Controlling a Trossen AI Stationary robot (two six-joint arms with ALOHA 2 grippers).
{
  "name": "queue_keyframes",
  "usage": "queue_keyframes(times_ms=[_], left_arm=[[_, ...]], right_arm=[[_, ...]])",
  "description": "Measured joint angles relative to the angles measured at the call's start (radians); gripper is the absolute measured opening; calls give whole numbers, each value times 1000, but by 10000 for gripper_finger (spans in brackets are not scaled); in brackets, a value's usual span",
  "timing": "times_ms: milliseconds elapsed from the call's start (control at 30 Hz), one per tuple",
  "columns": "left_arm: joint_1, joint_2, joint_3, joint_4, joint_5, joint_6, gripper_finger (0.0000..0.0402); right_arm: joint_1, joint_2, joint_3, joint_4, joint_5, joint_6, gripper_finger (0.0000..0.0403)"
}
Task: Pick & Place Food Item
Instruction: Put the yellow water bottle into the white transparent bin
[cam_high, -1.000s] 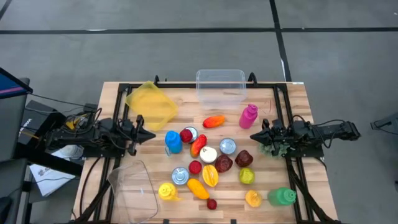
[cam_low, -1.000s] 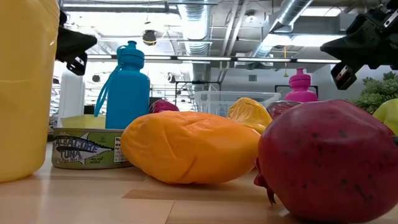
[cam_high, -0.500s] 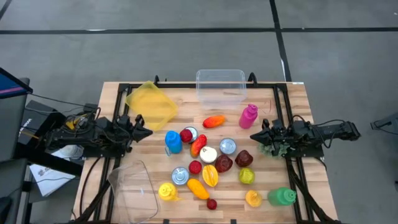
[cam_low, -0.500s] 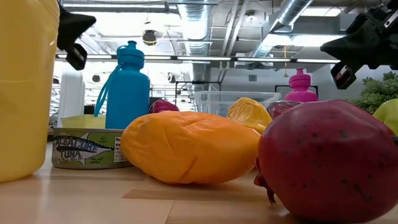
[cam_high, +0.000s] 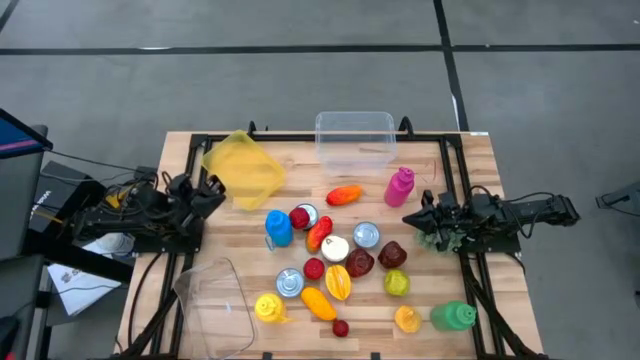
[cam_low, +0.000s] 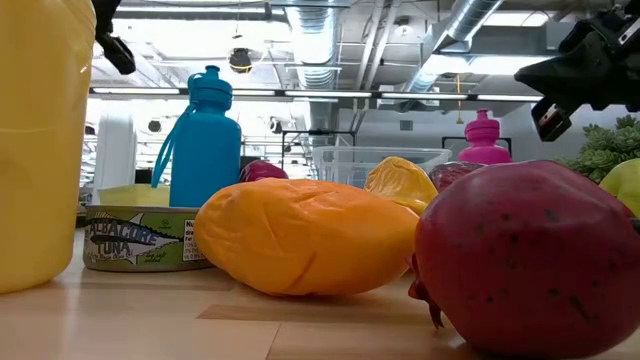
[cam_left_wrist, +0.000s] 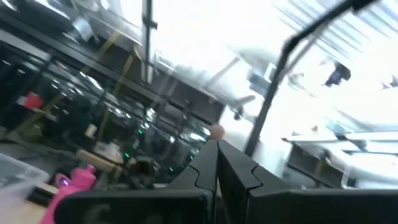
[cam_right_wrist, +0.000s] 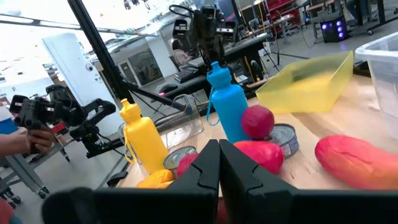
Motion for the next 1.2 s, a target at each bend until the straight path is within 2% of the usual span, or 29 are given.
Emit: queue_keyframes(times_ms=[133, 267, 367, 433, 533, 700, 833, 900, 1033, 1133, 1200], left_arm=[[0, 0, 0, 14, -113, -1, 0], [0, 0, 0, 19, -173, -11, 0], [0, 9, 0, 90, -247, -51, 0], [0, 30, 11, 124, -255, -51, 0], [0, 101, 85, 91, -255, -50, 0], [0, 338, 302, -117, -254, -12, 0], [0, 530, 534, -448, -252, 7, 3], [-1, 620, 650, -584, -220, 4, 13], [-1, 767, 868, -666, -19, 114, 62], [-2, 849, 1008, -728, 78, 190, 116], [-2, 890, 1097, -829, 118, 238, 156]], right_arm=[[0, 0, 0, 51, 0, 0, 0], [0, 0, 0, 63, -1, 0, 0], [0, 0, 0, 63, -1, 0, 0], [-2, 0, 0, 64, -1, 0, 0], [-2, 0, 0, 64, -3, 0, 0], [-2, 0, 1, 65, -3, 0, 0], [-2, 0, 1, 65, -3, 0, 0], [-2, 0, 1, 65, -3, 0, 0], [-1, 0, 1, 65, -3, 0, 0], [-1, 0, 1, 65, -3, 0, 0], [-1, 0, 1, 65, -3, 0, 0]])
